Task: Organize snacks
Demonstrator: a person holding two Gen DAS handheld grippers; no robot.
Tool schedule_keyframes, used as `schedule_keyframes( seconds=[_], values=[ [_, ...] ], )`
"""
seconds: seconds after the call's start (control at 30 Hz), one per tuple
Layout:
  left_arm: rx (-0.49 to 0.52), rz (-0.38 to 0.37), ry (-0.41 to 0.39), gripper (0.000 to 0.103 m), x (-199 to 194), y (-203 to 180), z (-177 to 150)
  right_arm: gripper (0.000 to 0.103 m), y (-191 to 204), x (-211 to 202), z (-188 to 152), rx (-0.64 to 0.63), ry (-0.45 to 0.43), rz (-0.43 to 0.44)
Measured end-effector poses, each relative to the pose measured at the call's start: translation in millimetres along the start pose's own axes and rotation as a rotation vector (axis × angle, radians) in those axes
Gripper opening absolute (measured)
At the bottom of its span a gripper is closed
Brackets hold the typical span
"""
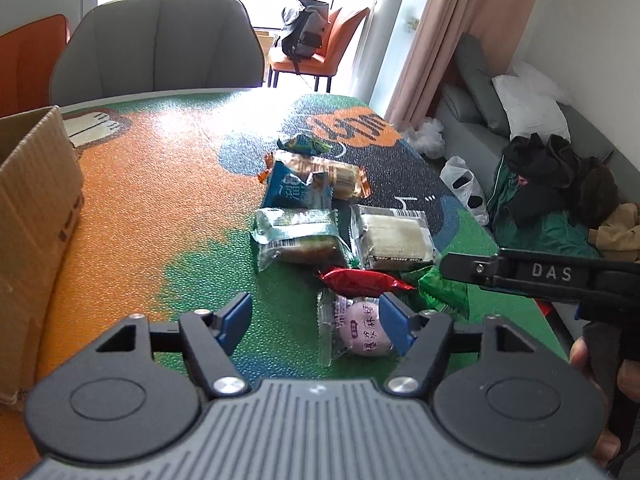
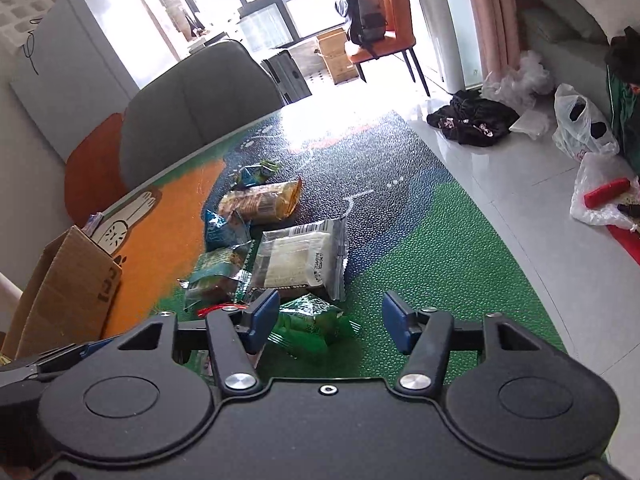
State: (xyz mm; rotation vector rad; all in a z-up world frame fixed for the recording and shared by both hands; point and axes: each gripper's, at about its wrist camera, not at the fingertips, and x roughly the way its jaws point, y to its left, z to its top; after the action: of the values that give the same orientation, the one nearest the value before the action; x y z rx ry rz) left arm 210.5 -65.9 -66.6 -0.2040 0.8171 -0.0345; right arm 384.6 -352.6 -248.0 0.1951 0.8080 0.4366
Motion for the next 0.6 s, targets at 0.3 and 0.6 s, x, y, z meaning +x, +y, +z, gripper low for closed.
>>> schedule_keyframes(
  seconds=[0.3,0.6],
  values=[
    [0.010,-0.033,0.027,0.069,20,-8,-1,0.056,-6,2,0,-0.008,0.013,-0.003],
    [0.031,-0.051,0.047,0.063,32,-20,-7,0.056,-17,-8,-5,0.018,0.025,-0.025]
  ],
)
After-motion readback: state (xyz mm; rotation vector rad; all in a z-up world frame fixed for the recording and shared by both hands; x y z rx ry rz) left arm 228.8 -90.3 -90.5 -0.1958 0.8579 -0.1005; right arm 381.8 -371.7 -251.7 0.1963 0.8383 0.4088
